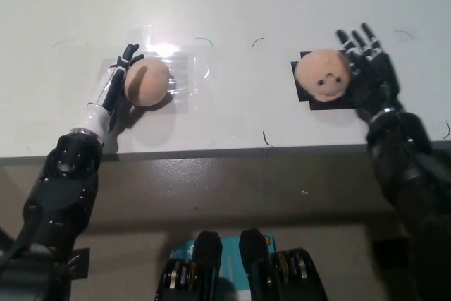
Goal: Use both hands to push two dumpling toys together to the middle
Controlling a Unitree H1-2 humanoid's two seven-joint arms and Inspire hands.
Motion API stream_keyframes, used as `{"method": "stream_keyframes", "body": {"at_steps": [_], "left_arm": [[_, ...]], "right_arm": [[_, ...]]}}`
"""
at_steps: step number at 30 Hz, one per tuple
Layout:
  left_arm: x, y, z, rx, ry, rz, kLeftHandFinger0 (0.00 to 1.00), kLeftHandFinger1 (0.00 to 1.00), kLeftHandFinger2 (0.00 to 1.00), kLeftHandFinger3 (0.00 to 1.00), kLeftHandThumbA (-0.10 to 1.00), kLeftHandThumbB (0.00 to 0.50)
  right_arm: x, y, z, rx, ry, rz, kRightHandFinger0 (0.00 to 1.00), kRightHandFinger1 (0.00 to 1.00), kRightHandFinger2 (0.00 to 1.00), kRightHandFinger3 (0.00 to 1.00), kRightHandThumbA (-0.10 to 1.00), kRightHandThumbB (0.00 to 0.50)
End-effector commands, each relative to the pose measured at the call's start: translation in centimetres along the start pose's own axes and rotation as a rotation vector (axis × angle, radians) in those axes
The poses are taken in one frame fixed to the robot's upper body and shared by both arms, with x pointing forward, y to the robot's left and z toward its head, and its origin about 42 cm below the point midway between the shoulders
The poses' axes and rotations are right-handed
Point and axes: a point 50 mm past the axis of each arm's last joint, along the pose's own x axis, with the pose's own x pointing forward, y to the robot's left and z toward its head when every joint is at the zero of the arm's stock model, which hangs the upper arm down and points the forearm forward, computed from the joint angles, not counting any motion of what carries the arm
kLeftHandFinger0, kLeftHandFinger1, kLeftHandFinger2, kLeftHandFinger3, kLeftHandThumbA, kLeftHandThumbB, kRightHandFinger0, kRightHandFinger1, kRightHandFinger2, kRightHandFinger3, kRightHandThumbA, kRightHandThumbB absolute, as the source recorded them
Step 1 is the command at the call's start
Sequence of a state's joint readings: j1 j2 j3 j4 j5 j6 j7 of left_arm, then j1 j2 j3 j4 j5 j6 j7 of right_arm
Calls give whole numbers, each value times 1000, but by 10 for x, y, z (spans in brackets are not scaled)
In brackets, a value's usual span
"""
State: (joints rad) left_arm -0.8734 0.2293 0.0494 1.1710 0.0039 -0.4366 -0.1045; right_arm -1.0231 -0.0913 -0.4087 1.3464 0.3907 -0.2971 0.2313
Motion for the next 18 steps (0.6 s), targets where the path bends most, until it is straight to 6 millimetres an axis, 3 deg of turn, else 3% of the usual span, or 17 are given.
{"method": "stream_keyframes", "body": {"at_steps": [1, 4, 9, 16, 18], "left_arm": [[22, -12, 37, -82, -117, -14, 1000, 1000, 1000, 1000, 1000, 394], [25, -22, 41, -96, -129, -12, 1000, 1000, 1000, 1000, 1000, 376], [29, -40, 50, -39, -150, 8, 1000, 1000, 1000, 1000, 1000, 344], [37, -60, 62, -77, -164, -2, 1000, 1000, 1000, 1000, 1000, 411], [39, -68, 67, -89, -176, 2, 1000, 1000, 1000, 1000, 1000, 406]], "right_arm": [[11, 35, 6, 39, -18, 70, 1000, 1000, 1000, 1000, 1000, 189], [9, 45, -2, 49, -8, 80, 1000, 1000, 1000, 1000, 1000, 191], [5, 62, -16, 7, -15, 111, 1000, 1000, 1000, 1000, 1000, 150], [4, 69, -19, 17, -12, 116, 1000, 1000, 1000, 1000, 1000, 182], [4, 70, -20, 20, -10, 110, 1000, 1000, 1000, 1000, 1000, 197]]}}
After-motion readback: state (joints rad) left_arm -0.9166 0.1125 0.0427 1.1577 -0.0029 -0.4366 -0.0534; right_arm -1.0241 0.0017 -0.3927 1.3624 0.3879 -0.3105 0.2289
